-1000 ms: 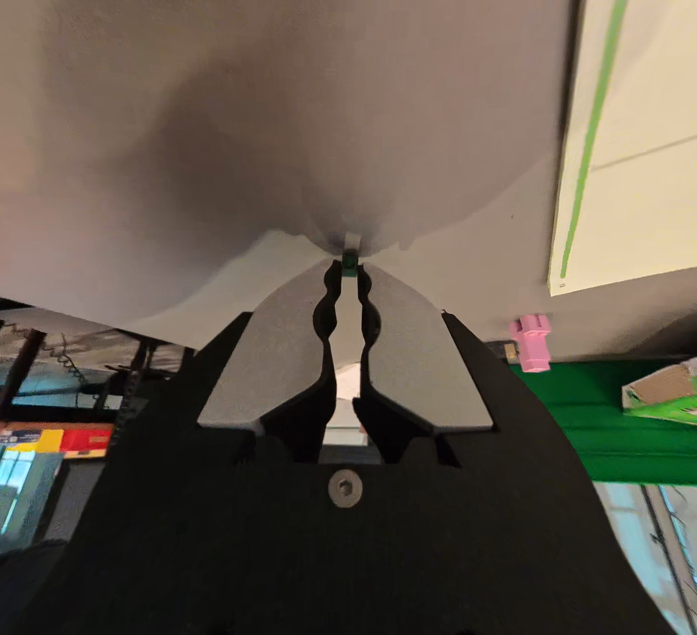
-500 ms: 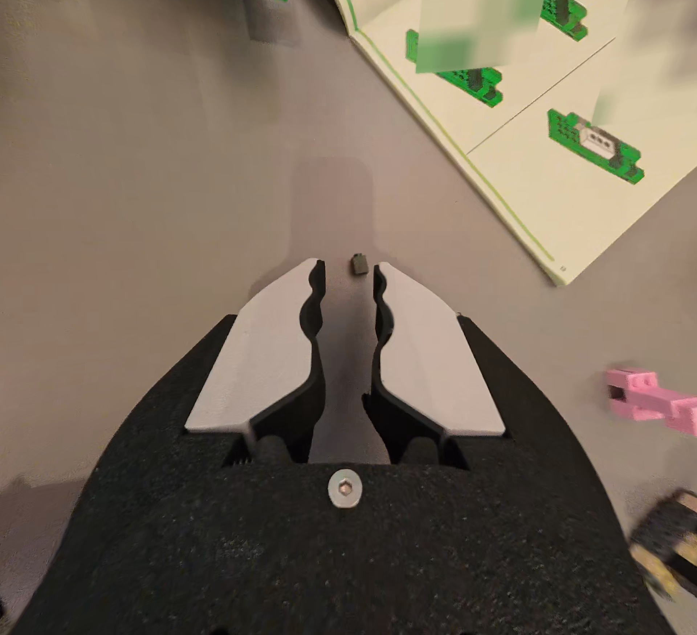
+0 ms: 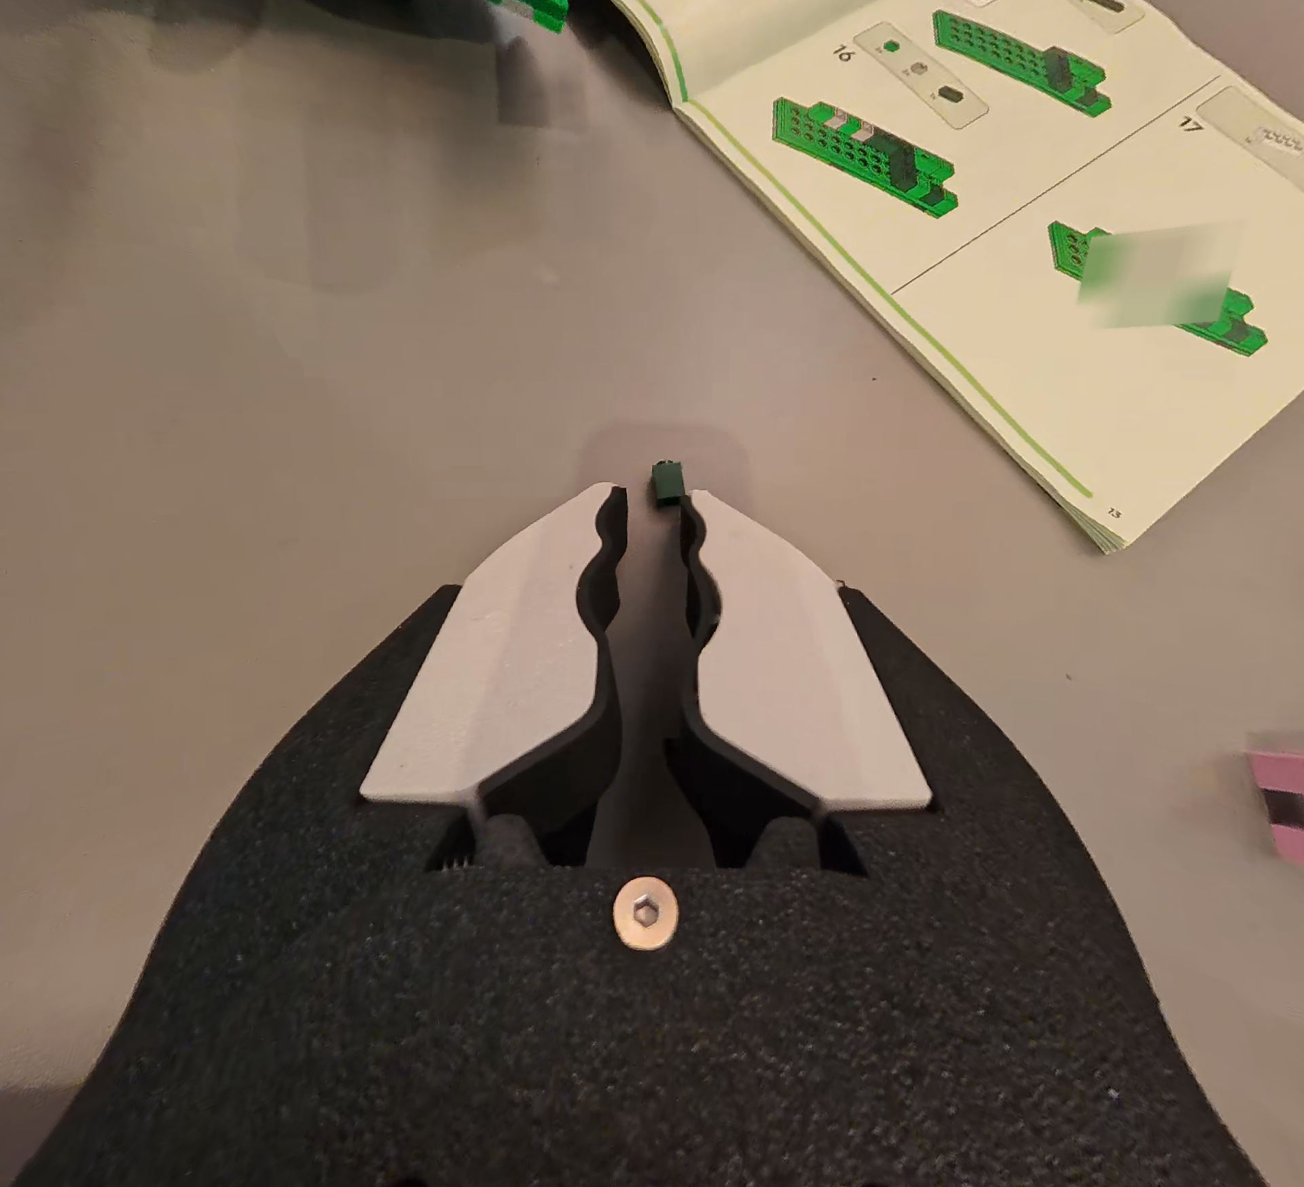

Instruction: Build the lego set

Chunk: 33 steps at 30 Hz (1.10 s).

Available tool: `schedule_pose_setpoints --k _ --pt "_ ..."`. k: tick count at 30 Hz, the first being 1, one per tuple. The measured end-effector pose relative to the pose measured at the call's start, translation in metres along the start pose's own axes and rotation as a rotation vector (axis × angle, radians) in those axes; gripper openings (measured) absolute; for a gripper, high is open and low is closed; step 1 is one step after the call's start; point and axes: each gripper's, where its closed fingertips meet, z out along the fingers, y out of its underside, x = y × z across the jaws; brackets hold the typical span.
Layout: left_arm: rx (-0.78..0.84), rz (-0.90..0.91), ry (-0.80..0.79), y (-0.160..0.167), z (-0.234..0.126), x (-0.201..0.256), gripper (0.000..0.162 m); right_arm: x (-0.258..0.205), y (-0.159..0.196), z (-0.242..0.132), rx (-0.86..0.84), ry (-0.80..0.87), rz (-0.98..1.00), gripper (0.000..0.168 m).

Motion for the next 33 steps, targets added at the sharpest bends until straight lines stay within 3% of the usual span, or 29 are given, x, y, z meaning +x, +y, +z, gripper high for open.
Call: schedule_pose_setpoints --k 5,11,33 --pt "-0.011 0.014 0.009 0.0009 0.0012 0.0032 0.006 0.0013 -0.0003 0.0006 -0.001 0.003 0.009 0.025" --pt "-0.014 0.006 0.014 0.0021 0.0018 0.0041 0.006 0.0024 -0.0012 0.0016 0.000 0.008 0.015 0.025" --pt "-0.012 0.004 0.019 0.0020 0.0013 0.0052 0.006 0.0052 -0.0019 0.0021 0.003 0.032 0.019 0.008"
